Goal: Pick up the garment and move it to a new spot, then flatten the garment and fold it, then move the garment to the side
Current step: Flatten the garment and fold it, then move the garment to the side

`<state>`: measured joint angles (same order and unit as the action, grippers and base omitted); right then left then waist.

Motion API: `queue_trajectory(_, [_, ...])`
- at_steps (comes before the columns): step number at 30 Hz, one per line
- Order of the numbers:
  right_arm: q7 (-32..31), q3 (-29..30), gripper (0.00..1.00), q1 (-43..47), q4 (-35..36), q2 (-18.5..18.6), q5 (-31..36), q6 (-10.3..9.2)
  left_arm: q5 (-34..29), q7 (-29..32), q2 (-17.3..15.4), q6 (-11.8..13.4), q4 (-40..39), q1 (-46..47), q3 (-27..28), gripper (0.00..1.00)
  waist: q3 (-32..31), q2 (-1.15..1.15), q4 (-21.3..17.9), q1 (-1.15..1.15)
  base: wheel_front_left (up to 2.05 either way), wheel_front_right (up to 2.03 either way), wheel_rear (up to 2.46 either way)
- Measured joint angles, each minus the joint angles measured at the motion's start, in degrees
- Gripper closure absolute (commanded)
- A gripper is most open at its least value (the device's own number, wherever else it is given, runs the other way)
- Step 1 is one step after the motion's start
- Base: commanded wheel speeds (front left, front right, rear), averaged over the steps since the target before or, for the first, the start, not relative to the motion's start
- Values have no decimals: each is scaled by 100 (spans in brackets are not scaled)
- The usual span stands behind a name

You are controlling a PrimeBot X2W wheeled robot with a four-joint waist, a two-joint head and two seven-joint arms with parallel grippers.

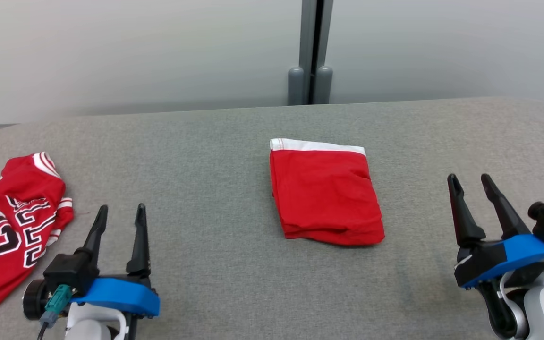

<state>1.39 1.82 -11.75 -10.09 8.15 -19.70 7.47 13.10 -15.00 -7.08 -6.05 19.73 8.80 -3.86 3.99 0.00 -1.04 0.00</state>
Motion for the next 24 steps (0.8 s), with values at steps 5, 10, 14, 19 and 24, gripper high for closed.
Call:
queue_trajectory(5, [-27,78,0,187,-47,-65,114,1,42,0,-73,34,187,-65,160,0,-87,0,-144,0,0,0,0])
queue_trajectory(10, [18,62,0,265,-102,-147,121,0,62,0,-155,54,369,-83,277,0,-173,0,-247,0,0,0,0])
queue_trajectory(14, [14,-24,0,268,-180,-148,53,1,88,0,-164,64,479,-83,290,0,-228,0,-268,0,0,0,0])
queue_trajectory(19, [11,-82,0,268,-224,-144,30,1,102,0,-162,91,550,-80,301,0,-264,0,-244,0,0,0,0])
queue_trajectory(24, [-44,-123,0,265,-292,-164,-30,1,103,0,-159,97,553,-79,310,0,-243,0,-238,0,0,0,0])
